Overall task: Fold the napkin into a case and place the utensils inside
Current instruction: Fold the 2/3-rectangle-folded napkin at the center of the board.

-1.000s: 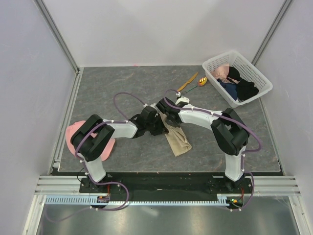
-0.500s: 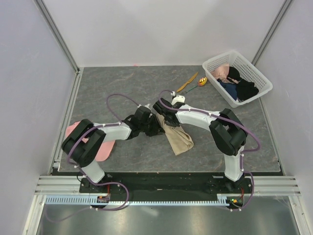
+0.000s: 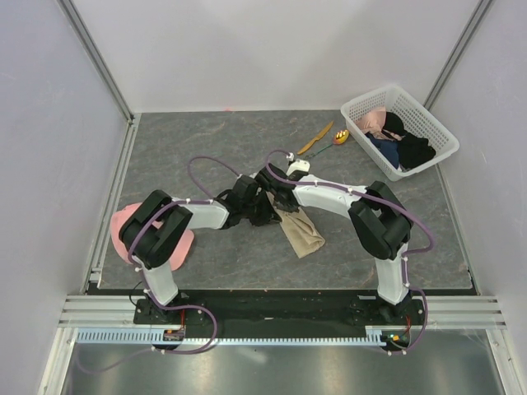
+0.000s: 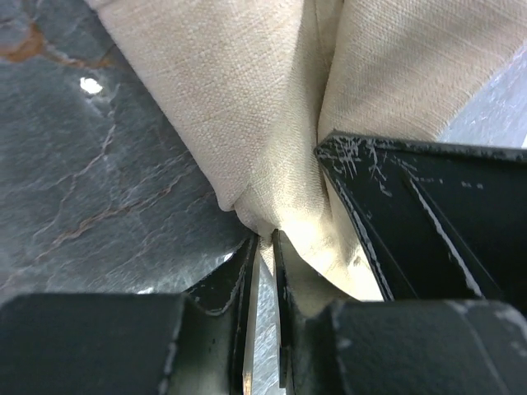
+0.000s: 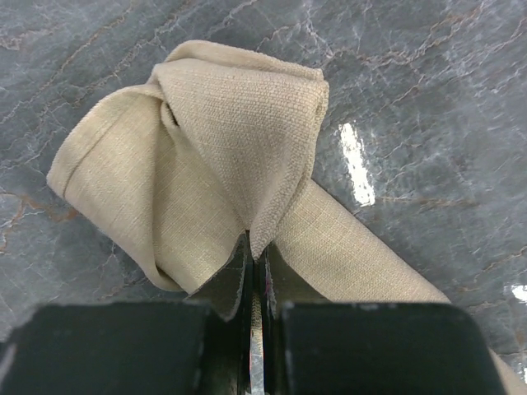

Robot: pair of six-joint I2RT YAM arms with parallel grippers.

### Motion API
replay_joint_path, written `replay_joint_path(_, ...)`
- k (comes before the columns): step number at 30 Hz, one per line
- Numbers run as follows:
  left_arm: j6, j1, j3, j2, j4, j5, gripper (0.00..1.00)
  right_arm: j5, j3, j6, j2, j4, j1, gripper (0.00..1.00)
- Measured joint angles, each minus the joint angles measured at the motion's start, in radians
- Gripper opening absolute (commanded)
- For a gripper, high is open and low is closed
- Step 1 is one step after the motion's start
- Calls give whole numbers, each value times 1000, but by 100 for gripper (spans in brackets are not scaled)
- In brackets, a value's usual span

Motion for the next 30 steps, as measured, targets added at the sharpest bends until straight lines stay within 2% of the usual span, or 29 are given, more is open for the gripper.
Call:
replay_joint_path(7,-11,6,-56,-59,-8,-2,30,-5,8,35,34,13,8,9)
replay_joint_path(8,-12,9,-65,-70,-9,-1,31,-5,8,35,37,16,10,15)
replay_joint_path(11,-16,32,-96,-109,-16,10,31,-18,2,31,36,53,15,24)
replay_joint_path(13,-18,61,-114,-145,-30,29,31,-31,-11,12,29,87,16,25)
replay_joint_path(19,-16,153,-121,-230,-71,72,26,-84,-47,-72,-5,136,19,36)
replay_joint_path(24,-16,209,-77,-231,-139,105,22,-97,-64,-169,-48,148,32,36)
replay_joint_path(27,-16,251,-45,-230,-191,111,21,-71,-65,-243,-62,157,45,30)
replay_joint_path(30,-15,293,-8,-223,-240,112,20,-35,-65,-312,-62,157,64,13)
